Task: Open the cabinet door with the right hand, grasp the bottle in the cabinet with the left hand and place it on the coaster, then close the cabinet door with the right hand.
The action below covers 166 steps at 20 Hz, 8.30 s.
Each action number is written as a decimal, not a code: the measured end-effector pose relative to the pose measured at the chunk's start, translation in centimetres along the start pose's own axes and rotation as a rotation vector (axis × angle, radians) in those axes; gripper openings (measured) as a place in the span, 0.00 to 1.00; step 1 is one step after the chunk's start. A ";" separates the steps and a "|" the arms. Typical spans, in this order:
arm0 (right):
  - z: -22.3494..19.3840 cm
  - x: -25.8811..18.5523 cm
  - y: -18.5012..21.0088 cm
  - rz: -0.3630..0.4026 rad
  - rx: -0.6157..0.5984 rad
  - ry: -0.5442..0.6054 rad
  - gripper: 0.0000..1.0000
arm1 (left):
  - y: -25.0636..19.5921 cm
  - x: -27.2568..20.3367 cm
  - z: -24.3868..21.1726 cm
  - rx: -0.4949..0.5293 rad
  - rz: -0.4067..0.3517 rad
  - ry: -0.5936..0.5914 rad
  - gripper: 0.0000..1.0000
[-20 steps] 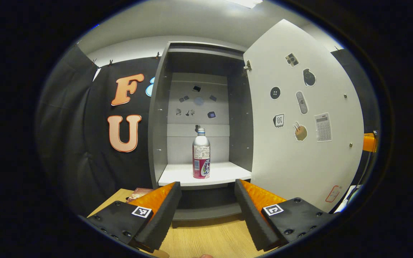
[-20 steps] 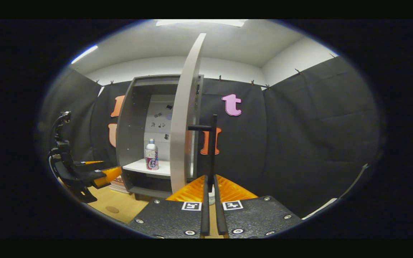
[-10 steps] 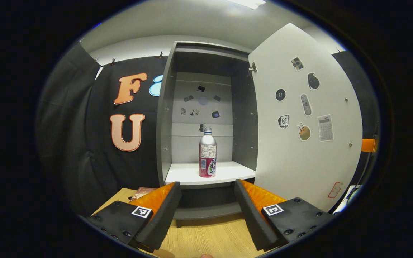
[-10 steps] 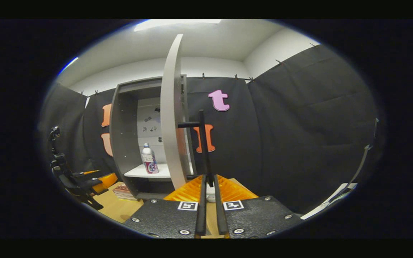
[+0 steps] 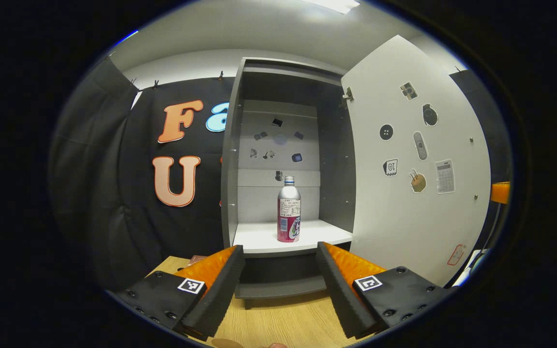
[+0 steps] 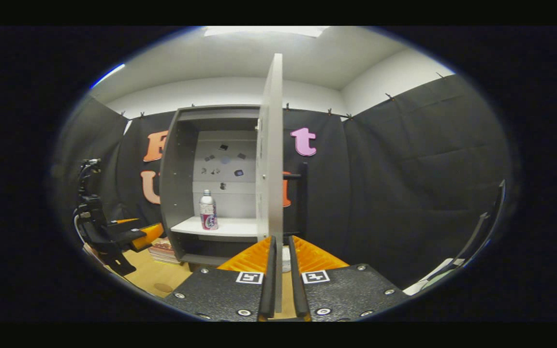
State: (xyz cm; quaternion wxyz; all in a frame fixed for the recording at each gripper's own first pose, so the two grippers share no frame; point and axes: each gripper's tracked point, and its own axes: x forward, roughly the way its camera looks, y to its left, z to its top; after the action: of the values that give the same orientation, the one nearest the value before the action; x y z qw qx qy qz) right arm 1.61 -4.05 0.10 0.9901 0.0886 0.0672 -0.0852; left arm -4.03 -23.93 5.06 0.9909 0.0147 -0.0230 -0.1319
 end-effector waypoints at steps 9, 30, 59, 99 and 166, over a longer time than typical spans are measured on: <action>-1.0 5.0 11.5 0.064 -0.028 -0.035 0.20 | 0.1 5.3 -0.2 0.024 -0.148 -0.017 0.97; -6.1 15.1 18.3 -0.023 -0.107 0.037 0.87 | -2.0 23.3 0.3 0.025 -0.306 -0.109 0.96; -8.3 13.7 18.2 0.268 0.012 0.021 0.93 | 4.6 10.9 0.1 0.056 -0.076 -0.173 0.82; -20.4 3.4 26.4 0.218 0.028 0.244 0.93 | 13.2 -8.3 -31.6 0.051 -0.016 0.129 0.85; -2.2 7.2 17.8 0.468 0.027 -0.041 0.42 | 13.7 -5.3 -2.8 -0.036 0.237 -0.029 0.95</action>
State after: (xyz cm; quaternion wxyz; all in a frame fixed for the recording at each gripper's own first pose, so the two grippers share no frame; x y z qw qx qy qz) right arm 11.58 12.51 -0.24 0.9828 0.1131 0.0234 0.1441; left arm -5.44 -9.28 2.50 0.9992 -0.0080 -0.0366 -0.0143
